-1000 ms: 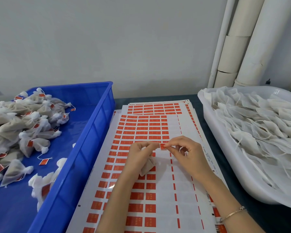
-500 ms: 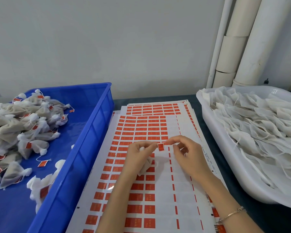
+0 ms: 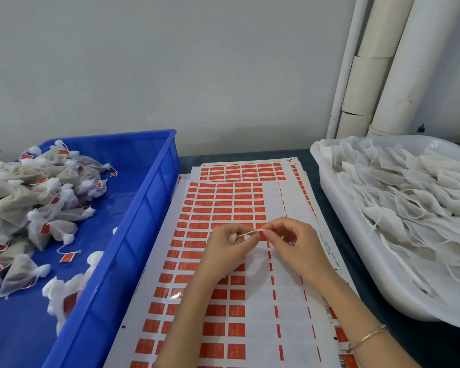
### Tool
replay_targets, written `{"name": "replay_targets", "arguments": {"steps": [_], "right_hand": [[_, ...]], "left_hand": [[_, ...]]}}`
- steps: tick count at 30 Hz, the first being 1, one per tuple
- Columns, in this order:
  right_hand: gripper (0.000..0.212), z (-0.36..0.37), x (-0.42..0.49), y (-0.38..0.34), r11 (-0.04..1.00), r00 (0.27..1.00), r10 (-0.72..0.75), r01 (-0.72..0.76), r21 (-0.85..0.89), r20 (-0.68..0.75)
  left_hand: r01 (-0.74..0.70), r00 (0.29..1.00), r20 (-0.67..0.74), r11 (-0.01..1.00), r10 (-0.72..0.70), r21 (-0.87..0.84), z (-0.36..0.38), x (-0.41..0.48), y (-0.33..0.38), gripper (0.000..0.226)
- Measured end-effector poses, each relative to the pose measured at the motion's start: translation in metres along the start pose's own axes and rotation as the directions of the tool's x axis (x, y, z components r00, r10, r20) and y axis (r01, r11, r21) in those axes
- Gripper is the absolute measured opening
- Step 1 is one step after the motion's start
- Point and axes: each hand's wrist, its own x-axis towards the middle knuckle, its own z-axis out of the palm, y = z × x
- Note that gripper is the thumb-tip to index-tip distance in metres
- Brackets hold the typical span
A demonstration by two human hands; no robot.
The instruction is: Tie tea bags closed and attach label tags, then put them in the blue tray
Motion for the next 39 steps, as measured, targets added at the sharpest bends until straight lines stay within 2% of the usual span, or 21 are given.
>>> {"name": "replay_targets", "arguments": {"steps": [10, 18, 23, 27, 29, 33, 36, 39], "right_hand": [[0.015, -0.001, 0.001, 0.004, 0.999, 1.0, -0.012, 0.013, -0.041, 0.025], [0.011, -0.005, 0.001, 0.006, 0.994, 0.997, 0.06, -0.056, 0.092, -0.042], [0.008, -0.003, -0.001, 0.006, 0.998, 0.997, 0.054, -0.054, 0.012, -0.05], [0.016, 0.003, -0.007, -0.003, 0.998, 0.999, 0.001, 0.001, -0.055, 0.034], [0.023, 0.007, -0.01, -0.014, 0.999, 0.991, -0.026, 0.032, -0.037, 0.134], [0.035, 0.017, -0.023, -0.043, 0.993, 0.942, -0.111, 0.116, 0.003, 0.318], [0.024, 0.023, -0.031, -0.074, 0.981, 0.931, -0.193, 0.192, 0.035, 0.31], [0.02, 0.032, -0.035, -0.118, 0.95, 0.908, -0.31, 0.286, 0.124, 0.282]], "left_hand": [[-0.036, 0.999, 0.007, 0.998, 0.036, 0.053, 0.003, 0.0, -0.004, 0.015], [0.008, 1.0, -0.008, 0.999, -0.008, 0.031, -0.004, -0.007, -0.003, 0.027], [0.121, 0.972, -0.21, 0.991, -0.109, 0.049, 0.002, -0.023, -0.003, 0.019], [0.198, 0.871, -0.463, 0.98, -0.163, 0.028, 0.006, -0.044, -0.004, 0.015], [0.174, 0.859, -0.494, 0.984, -0.136, 0.031, 0.005, -0.054, 0.0, 0.012], [0.045, 0.909, -0.416, 0.992, 0.007, 0.114, -0.009, -0.076, 0.022, 0.01], [-0.012, 0.921, -0.379, 0.976, 0.096, 0.217, -0.033, -0.1, 0.05, 0.022], [-0.045, 0.897, -0.405, 0.946, 0.179, 0.32, -0.072, -0.126, 0.081, 0.045]]}}
